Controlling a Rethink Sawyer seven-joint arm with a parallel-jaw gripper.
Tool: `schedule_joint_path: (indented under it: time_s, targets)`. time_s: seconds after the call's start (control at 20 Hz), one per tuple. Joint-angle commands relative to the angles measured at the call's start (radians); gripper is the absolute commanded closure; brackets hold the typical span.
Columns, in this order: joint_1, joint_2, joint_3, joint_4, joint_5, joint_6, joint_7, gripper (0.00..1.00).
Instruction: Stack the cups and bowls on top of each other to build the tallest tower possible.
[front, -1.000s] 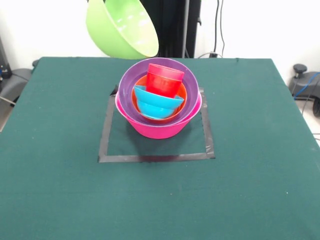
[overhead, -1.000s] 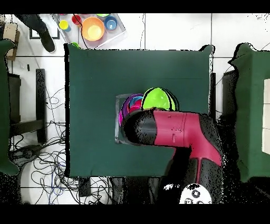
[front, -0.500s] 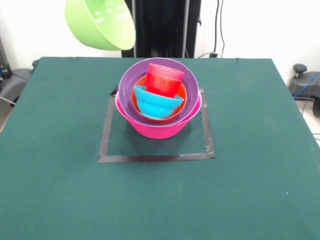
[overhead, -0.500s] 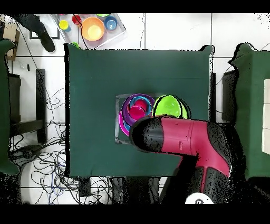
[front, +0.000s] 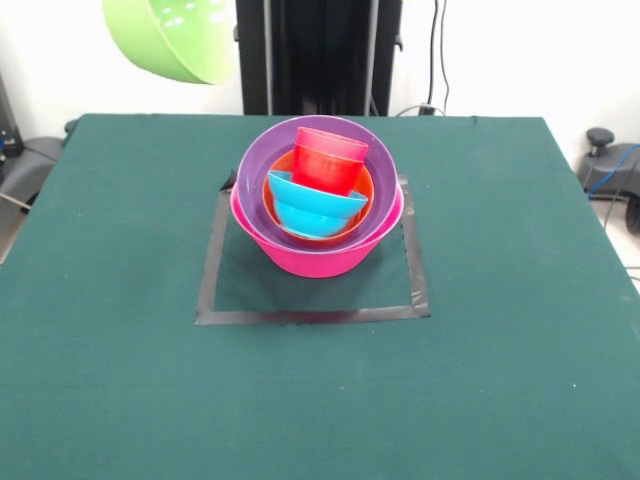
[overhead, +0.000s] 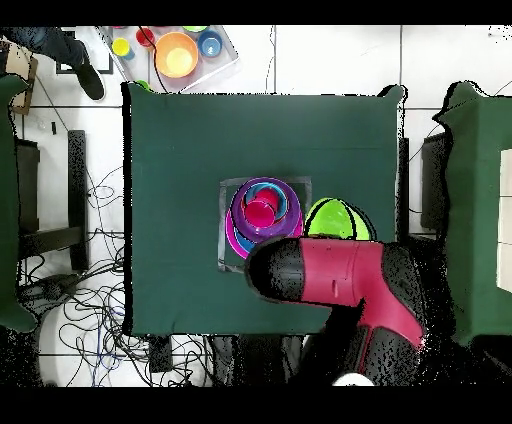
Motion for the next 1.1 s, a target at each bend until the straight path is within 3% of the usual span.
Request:
schedule_joint_path:
  time_s: [0.05, 0.3, 0.75, 0.95, 1.1]
  targets:
    - [0.126, 0.172, -0.068, -0.049, -0.061, -0.069, 0.397, 1.00]
    - [0.139, 0.223, -0.093, -0.071, -0.030, -0.088, 0.414, 1.00]
    - [0.172, 0.291, -0.137, -0.119, -0.038, -0.073, 0.465, 1.00]
    - [0.188, 0.279, -0.140, -0.140, -0.037, -0.022, 0.388, 1.00]
    - [0.214, 0.294, -0.141, -0.157, -0.022, 0.005, 0.386, 1.00]
